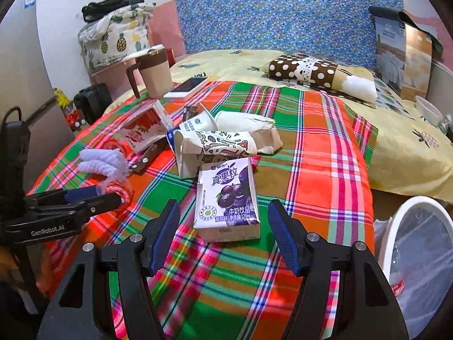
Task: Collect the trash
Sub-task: 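Return both tools to the bed and grasp the purple juice carton with the right tool, then grasp the clear plastic cup with the left tool while the right tool lifts the carton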
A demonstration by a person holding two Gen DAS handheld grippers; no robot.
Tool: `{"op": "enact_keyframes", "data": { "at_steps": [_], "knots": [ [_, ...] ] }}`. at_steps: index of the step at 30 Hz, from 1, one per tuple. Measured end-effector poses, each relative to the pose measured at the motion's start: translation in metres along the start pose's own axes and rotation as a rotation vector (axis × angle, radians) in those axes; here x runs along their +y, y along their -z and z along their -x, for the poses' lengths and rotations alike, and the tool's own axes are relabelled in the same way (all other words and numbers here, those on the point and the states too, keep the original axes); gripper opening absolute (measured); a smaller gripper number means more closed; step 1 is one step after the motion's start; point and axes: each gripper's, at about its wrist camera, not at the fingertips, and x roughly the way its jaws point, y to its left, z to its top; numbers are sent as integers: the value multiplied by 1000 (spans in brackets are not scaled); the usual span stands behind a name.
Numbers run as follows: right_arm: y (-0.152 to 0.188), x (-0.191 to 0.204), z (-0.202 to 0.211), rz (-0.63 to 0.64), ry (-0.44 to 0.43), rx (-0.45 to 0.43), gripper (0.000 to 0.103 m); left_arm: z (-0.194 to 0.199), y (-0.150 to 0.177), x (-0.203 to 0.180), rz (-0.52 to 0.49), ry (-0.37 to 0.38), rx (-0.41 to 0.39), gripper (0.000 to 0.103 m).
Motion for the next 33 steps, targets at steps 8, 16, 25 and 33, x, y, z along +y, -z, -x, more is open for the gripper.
{"op": "enact_keyframes", "data": {
  "at_steps": [8, 16, 25, 33],
  "knots": [
    [1, 2, -14, 23, 34, 59, 66, -12, -3, -9, -36, -25, 31, 57],
    [4, -4, -10, -38, -3, 72, 57, -13, -1, -17, -77, -60, 29, 46],
    [13, -4, 9, -55, -3, 39, 57, 2, 5, -26, -103, -51, 6, 45],
    [24, -10, 33, -96, 13, 2, 57, 22, 15, -45, -138, -29, -22, 45]
  ]
}}
